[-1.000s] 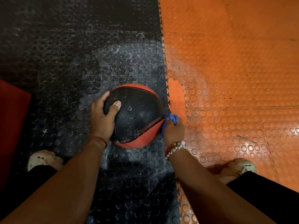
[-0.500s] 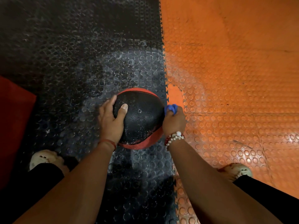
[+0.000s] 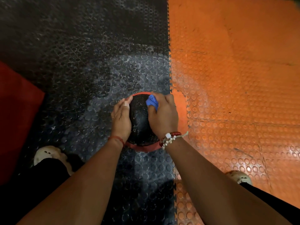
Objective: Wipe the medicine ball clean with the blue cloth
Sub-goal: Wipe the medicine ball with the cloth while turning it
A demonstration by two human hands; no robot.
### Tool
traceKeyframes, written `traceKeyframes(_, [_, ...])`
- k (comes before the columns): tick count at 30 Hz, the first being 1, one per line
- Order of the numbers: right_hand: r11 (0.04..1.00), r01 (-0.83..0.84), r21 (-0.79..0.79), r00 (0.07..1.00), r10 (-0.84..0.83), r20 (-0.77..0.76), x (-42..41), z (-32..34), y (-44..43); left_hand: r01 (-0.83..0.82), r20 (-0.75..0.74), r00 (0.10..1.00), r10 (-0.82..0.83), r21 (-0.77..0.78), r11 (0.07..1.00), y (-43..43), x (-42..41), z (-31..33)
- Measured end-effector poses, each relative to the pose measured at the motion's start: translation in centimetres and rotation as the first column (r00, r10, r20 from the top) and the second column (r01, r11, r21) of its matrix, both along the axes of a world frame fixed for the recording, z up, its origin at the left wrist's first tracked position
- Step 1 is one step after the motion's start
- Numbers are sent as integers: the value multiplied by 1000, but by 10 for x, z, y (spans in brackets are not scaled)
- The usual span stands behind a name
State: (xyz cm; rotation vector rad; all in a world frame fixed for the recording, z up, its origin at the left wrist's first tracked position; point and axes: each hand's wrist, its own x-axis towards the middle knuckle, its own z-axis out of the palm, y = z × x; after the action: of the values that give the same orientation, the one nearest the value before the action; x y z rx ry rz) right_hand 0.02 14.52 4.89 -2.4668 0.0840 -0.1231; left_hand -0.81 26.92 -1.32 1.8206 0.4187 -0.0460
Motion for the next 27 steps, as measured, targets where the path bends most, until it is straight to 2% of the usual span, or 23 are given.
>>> traceKeyframes(3, [991,-113,-78,992,109,-57,7,5,9,-61,-7,998,61,-143,988,1,-1,2])
traceKeyframes(7, [978,-201,-62,975,194,-110,9,8,6,-87,-61,995,72,-280,956,3,0,5])
traceKeyframes(9, [967,-252,35,947,254,-197,12,10,-4,-79,-52,996,68,-263,962,4,3,3])
traceKeyframes(12, [920,-220,324,894,323,-309,20,19,-26,-70,-4,997,71,-210,975,1,4,5])
traceKeyframes(13, [914,-225,338,887,336,-318,22,21,-34,-69,6,997,72,-228,971,0,3,4])
traceKeyframes(15, [927,-293,234,885,355,-301,22,22,-44,-52,33,998,62,-236,970,-1,1,5])
traceKeyframes(17, [954,-265,142,926,292,-241,18,22,-45,-54,65,996,68,-192,980,-4,-3,9])
traceKeyframes(20, [981,-86,172,984,110,-141,11,24,-36,-82,98,991,94,-120,989,-12,-11,16])
traceKeyframes(25, [974,22,224,990,10,-139,1,27,-29,-149,29,988,154,-145,978,-9,-11,16])
traceKeyframes(27, [978,78,194,990,-54,-129,2,19,-38,-175,-8,984,177,-175,969,-6,-11,15])
